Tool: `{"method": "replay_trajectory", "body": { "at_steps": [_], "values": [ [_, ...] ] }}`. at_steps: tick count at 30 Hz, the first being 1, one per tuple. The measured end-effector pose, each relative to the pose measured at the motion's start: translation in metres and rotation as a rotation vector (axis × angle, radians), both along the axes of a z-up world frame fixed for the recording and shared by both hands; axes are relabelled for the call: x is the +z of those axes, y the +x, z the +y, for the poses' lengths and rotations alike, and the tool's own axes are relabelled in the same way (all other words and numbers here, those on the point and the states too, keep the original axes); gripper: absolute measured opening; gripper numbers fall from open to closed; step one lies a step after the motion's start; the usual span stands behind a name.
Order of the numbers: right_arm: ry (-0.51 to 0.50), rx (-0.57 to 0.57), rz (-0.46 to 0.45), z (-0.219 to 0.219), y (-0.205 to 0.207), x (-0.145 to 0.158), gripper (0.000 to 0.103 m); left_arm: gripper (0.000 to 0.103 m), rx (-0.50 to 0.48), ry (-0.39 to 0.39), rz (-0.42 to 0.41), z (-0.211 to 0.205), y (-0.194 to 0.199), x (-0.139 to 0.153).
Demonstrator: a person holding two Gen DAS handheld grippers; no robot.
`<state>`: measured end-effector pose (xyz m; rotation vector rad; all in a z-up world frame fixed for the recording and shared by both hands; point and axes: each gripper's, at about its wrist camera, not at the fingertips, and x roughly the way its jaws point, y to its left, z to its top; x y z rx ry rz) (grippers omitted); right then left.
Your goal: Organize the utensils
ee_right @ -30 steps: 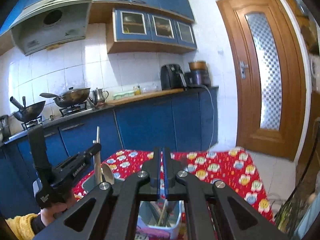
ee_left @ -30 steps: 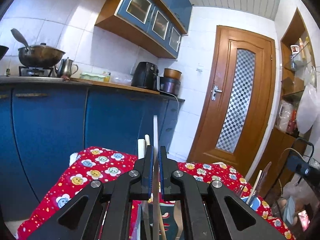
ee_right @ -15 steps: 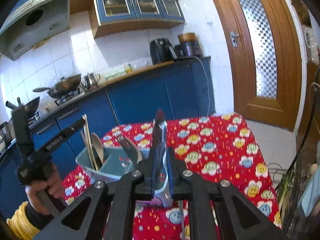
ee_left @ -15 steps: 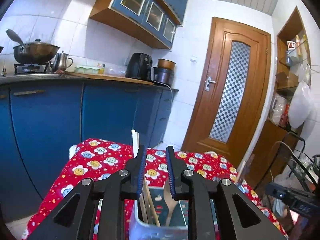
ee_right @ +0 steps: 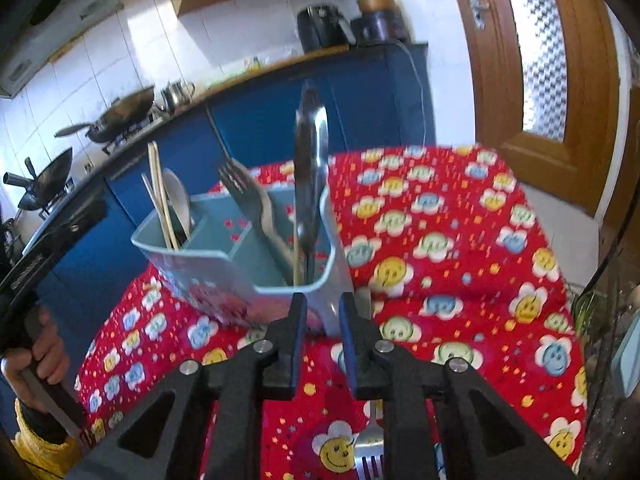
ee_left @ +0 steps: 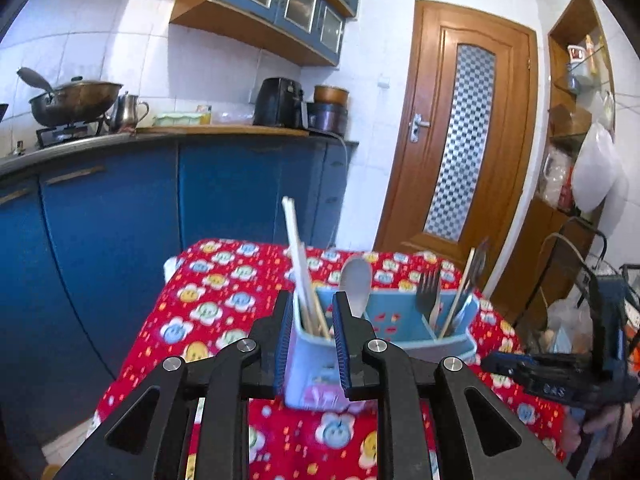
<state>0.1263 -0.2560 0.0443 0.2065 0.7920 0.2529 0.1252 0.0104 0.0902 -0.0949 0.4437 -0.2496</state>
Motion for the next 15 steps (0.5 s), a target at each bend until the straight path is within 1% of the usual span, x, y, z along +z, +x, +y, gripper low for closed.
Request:
{"method": "replay_trajectory", "body": {
  "at_steps": [10,15],
  "values": [
    [-0.071,0.010,0.125,0.001,0.019,-0.025,0.019,0.020,0.044,0.056,0.108,0.005,0.001,-0.027],
    [-0.068,0.035,0.207,-0.001,0.035,-0.037,0.019,0.020,0.055,0.040,0.135,0.008,0.004,-0.035]
  ]
}}
